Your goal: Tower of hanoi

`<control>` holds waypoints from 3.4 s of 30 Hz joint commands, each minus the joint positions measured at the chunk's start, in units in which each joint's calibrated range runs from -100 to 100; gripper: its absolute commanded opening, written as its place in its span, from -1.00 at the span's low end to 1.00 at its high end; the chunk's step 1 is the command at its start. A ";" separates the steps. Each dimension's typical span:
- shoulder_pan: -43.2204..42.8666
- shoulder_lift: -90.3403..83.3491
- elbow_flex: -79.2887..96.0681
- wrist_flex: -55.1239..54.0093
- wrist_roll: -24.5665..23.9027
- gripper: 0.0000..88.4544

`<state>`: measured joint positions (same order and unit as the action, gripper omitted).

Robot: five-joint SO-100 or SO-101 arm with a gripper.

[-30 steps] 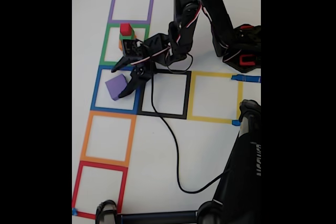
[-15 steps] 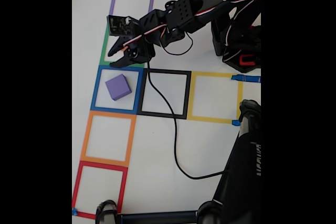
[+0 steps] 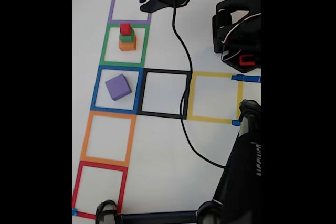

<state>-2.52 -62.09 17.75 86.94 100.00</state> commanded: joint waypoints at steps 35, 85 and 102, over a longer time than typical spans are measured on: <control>20.54 7.87 65.89 -87.99 0.00 -0.39; 10.76 46.07 70.16 -129.53 0.00 -0.46; 9.90 51.07 64.98 -129.69 0.00 -0.60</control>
<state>7.90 -10.93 84.59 -41.07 99.64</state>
